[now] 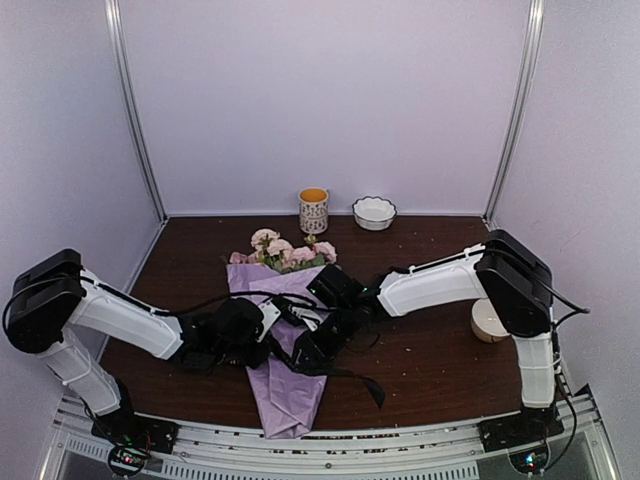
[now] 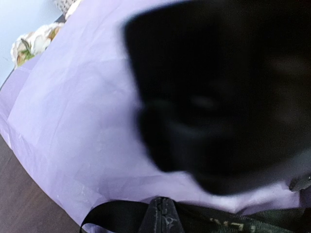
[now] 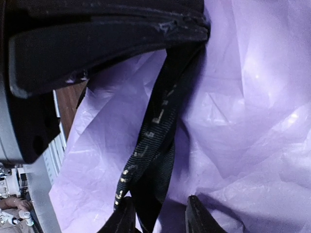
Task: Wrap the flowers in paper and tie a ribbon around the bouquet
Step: Tie the ribbon around the folded bouquet.
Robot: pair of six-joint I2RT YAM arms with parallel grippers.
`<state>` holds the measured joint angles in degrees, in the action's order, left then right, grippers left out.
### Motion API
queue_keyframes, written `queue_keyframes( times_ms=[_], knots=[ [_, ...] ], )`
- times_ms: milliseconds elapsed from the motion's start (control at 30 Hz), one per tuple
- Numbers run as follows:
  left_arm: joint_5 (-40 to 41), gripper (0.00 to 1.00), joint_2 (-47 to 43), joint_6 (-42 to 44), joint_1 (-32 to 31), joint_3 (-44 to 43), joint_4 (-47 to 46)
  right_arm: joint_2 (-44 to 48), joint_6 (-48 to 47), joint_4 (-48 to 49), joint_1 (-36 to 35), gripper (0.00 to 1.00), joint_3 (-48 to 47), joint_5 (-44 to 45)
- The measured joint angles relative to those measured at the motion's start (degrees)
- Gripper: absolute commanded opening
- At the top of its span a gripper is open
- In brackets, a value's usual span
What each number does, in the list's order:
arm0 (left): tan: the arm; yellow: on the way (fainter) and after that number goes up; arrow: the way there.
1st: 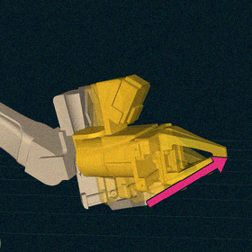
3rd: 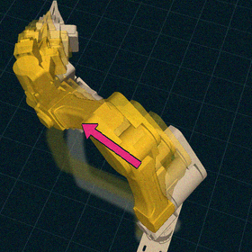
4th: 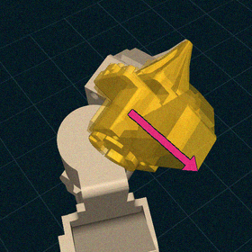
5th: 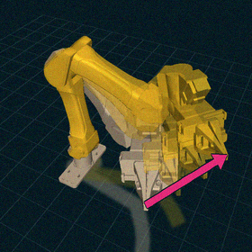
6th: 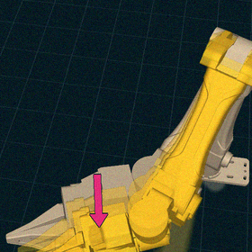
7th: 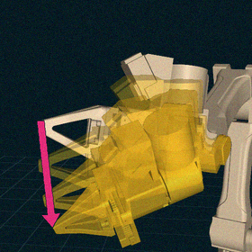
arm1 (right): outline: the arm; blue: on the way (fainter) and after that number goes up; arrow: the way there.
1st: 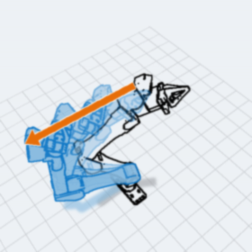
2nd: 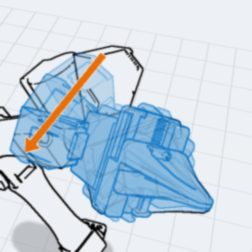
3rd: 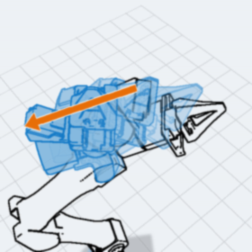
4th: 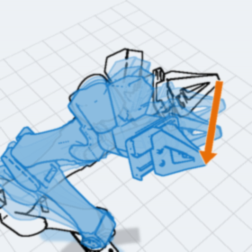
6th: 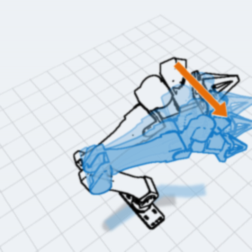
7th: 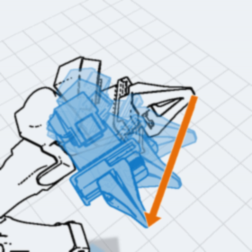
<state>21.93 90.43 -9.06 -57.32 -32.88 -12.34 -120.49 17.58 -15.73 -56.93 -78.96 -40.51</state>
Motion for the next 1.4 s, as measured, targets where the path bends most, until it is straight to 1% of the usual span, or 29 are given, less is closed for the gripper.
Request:
queue_keyframes(
  times_ms=[133, 200, 233, 267, 300, 400, 433, 467, 533, 667, 733, 800, 933, 1067, 1133, 1167, 1233, 1300, 1400],
  knots=[
    [-0.2, 0.0, -0.1, -0.4, 0.7, 0.1, -0.1, 0.7, -1.2, -0.7, -1.7, 0.18, 0.5, 3.8],
    [-0.2, 0.0, -0.4, -0.5, 0.9, 0.2, -0.1, 0.7, -2.0, -0.9, -2.3, 0.09, 0.7, 4.6],
    [-0.3, 0.02, -0.5, -0.5, 1.0, 0.2, 0.0, 0.7, -2.4, -0.8, -2.6, 0.03, 0.8, 4.7],
    [-0.3, 0.07, -0.6, -0.5, 1.1, 0.3, 0.0, 0.8, -2.6, -0.7, -2.7, 0.0, 0.9, 4.7],
    [-0.4, 0.16, -0.7, -0.5, 1.2, 0.3, 0.1, 1.0, -2.5, -0.8, -2.8, 0.0, 1.1, 4.8],
    [-0.8, 0.48, -1.3, -0.5, 1.3, 0.4, 0.6, 1.4, -2.9, -1.1, -2.8, 0.0, 1.3, 5.2],
    [-1.0, 0.56, -1.7, -0.3, 1.4, 0.4, 0.9, 1.6, -2.9, -1.2, -2.8, 0.0, 1.3, 5.6],
    [-1.2, 0.62, -2.5, -0.6, 1.5, 0.4, 1.5, 1.7, -2.9, -1.5, -2.8, 0.0, 1.3, 6.1],
    [-1.4, 0.68, -4.9, -0.6, 1.5, 0.4, 3.1, 2.2, -2.8, -1.8, -2.8, 0.0, 1.2, 7.6],
    [-1.7, 0.76, -12.1, -1.4, 1.5, 0.1, 7.9, 2.4, -2.5, -3.3, -2.8, 0.0, -0.4, 12.5],
    [-1.8, 0.79, -16.8, -1.9, 1.5, -0.9, 11.3, 2.8, -2.3, -3.7, -2.8, 0.0, -1.3, 15.4],
    [-2.1, 0.79, -20.6, -2.7, 1.5, -2.1, 14.3, 3.2, -2.1, -4.2, -2.4, 0.0, -2.2, 17.9],
    [-3.0, 0.77, -26.3, -6.1, 1.6, -3.8, 21.2, 3.5, -2.1, -5.3, -2.3, 0.0, -4.7, 22.8],
    [-3.4, 0.76, -26.4, -11.3, 3.1, -3.7, 29.4, 3.6, -2.2, -6.4, -2.2, 0.0, -6.8, 26.4],
    [-4.0, 0.81, -25.3, -14.2, 5.0, -3.0, 32.4, 3.7, -2.3, -6.9, -2.2, 0.0, -7.2, 27.8],
    [-4.3, 0.86, -24.7, -15.8, 6.5, -2.3, 34.0, 3.7, -2.3, -7.2, -2.2, 0.0, -7.3, 28.5],
    [-4.4, 0.93, -23.8, -18.1, 9.0, -0.9, 36.4, 3.9, -2.3, -8.0, -2.2, 0.0, -7.3, 30.3],
    [-4.5, 0.95, -23.7, -20.7, 11.5, 0.6, 38.4, 4.1, -2.3, -8.6, -2.2, 0.0, -7.3, 32.0],
    [-4.7, 0.96, -24.3, -22.5, 14.1, 1.8, 39.7, 4.8, -2.3, -9.3, -2.2, 0.0, -7.3, 34.1]
  ],
)
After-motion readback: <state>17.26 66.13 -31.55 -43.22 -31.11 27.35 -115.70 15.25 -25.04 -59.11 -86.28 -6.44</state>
